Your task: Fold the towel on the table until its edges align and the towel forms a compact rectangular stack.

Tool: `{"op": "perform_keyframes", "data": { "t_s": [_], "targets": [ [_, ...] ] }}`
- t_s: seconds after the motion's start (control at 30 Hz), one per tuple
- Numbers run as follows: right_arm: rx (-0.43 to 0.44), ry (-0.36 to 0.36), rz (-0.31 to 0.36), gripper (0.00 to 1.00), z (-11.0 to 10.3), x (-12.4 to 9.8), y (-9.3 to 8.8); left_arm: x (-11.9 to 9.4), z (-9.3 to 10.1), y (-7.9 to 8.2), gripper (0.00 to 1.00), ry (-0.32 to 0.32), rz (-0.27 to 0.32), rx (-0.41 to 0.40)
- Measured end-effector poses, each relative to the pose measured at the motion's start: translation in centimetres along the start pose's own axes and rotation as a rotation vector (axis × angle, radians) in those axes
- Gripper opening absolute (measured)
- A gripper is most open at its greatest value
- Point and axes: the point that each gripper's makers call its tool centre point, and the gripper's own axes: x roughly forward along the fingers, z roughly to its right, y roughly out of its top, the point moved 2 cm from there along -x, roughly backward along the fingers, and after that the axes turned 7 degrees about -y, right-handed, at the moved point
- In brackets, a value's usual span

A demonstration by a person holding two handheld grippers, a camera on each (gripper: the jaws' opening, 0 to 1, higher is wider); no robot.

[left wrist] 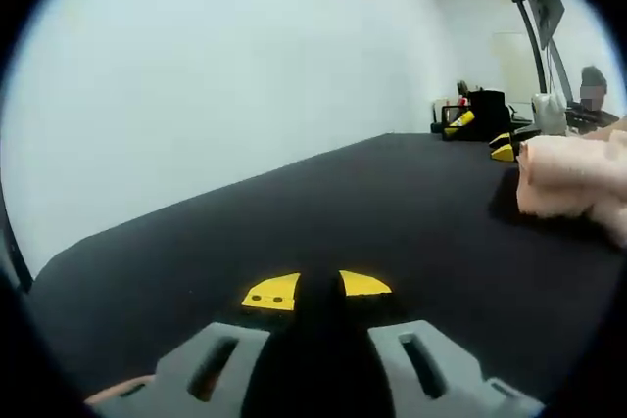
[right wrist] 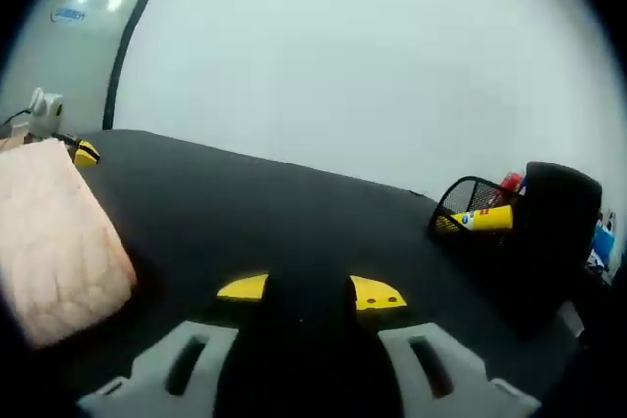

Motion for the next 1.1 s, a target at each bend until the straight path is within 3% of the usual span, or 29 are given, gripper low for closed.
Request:
{"op": "perform_keyframes", "data": {
  "t_s": [0.1,0.47,0.6,0.63,0.67,0.73,0.77,0.83,0.9,1.03,1.1],
  "targets": [
    [0.002,0.016,0.004,0.28,-0.2,0.0,0.1,0.3,0.4,0.3,0.14,-0.027,0.004,0.009],
    [-0.001,0.057,0.029,0.28,-0.9,-0.7,0.4,0.3,0.3,0.0,0.12,-0.029,0.002,0.015],
    [0.014,0.112,0.055,0.28,-1.5,-1.0,0.9,0.2,0.5,0.0,0.10,-0.033,0.002,0.016],
    [-0.002,0.189,0.077,0.28,-2.6,-1.3,1.3,0.2,0.6,0.0,0.08,-0.042,0.001,0.021],
    [0.037,0.227,0.098,0.28,-2.8,-1.6,1.6,0.2,0.9,0.0,0.05,-0.055,0.000,0.031],
    [0.046,0.220,0.110,0.28,-2.4,-1.6,1.7,0.2,1.3,0.0,0.04,-0.067,0.001,0.053],
    [0.101,0.256,0.152,0.28,-2.8,-1.9,2.5,0.5,1.6,0.2,0.04,-0.094,0.003,0.067],
    [0.094,0.251,0.146,0.28,-2.7,-1.9,2.4,0.9,2.1,0.4,0.04,-0.138,0.010,0.059],
    [0.086,0.221,0.136,0.28,-1.4,-1.5,1.9,0.9,2.4,0.5,0.04,-0.147,0.011,0.070],
    [0.089,0.206,0.134,0.26,-1.3,-1.5,2.0,0.8,2.9,0.5,0.04,-0.167,0.011,0.071],
    [0.088,0.221,0.149,0.25,-1.5,-1.6,2.3,0.7,4.7,0.6,0.04,-0.266,0.012,0.063]
  ]
}}
